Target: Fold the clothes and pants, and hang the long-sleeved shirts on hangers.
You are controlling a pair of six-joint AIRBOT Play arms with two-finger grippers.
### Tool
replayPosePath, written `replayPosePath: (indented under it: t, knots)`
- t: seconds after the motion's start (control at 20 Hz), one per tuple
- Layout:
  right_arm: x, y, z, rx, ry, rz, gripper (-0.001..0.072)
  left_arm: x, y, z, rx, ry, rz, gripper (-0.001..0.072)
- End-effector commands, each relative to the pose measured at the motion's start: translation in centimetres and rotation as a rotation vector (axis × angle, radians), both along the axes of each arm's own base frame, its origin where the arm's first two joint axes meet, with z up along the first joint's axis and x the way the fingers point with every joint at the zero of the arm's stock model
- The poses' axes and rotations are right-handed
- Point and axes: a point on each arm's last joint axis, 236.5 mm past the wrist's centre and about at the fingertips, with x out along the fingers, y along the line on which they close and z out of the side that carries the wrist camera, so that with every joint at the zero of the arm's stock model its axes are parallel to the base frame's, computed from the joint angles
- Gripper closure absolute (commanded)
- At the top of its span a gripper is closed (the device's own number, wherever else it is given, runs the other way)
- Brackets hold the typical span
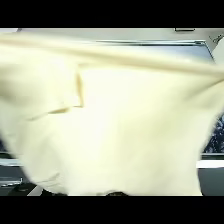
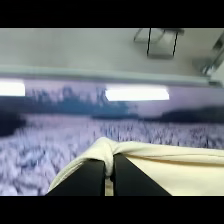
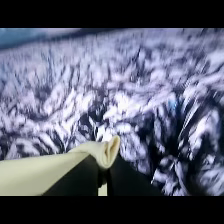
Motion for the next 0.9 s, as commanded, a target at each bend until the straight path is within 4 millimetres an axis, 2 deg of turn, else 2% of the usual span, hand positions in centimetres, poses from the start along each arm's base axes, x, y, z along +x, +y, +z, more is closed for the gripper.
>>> replayPosePath:
  t: [0.0,0.05,0.1,0.15,0.25,0.35,0.5,0.6,0.7,0.85]
  knots:
    - [2.9,2.6,-17.4,0.145,0.512,0.096,0.0670,3.4,-0.9,-21.2,-0.062,0.551,-0.030,0.0682]
    - [4.1,3.5,-21.5,0.138,0.589,0.120,0.0670,3.8,-1.2,-26.6,-0.086,0.650,-0.019,0.0682]
    - [5.5,4.1,-24.6,0.121,0.632,0.130,0.0669,4.5,-1.5,-31.3,-0.117,0.719,0.004,0.0682]
    - [7.3,4.5,-27.3,0.110,0.644,0.122,0.0668,5.8,-1.4,-34.5,-0.146,0.748,0.039,0.0682]
    - [11.4,4.9,-30.6,0.149,0.583,0.044,0.0667,9.1,-0.6,-38.3,-0.164,0.750,0.098,0.0682]
    - [15.5,5.2,-31.6,0.202,0.455,-0.011,0.0667,12.2,0.0,-39.4,-0.170,0.728,0.124,0.0682]
    - [21.6,3.7,-29.5,0.173,0.178,-0.050,0.0667,18.1,0.4,-37.6,-0.184,0.577,0.163,0.0682]
    - [24.4,2.5,-28.2,0.153,0.044,-0.089,0.0667,21.3,0.7,-36.3,-0.190,0.458,0.199,0.0681]
    - [25.8,1.9,-28.9,0.177,-0.002,-0.150,0.0667,23.1,0.5,-36.6,-0.189,0.401,0.219,0.0681]
    - [26.0,2.0,-32.1,0.202,0.049,-0.175,0.0667,23.6,-0.9,-39.6,-0.180,0.427,0.215,0.0681]
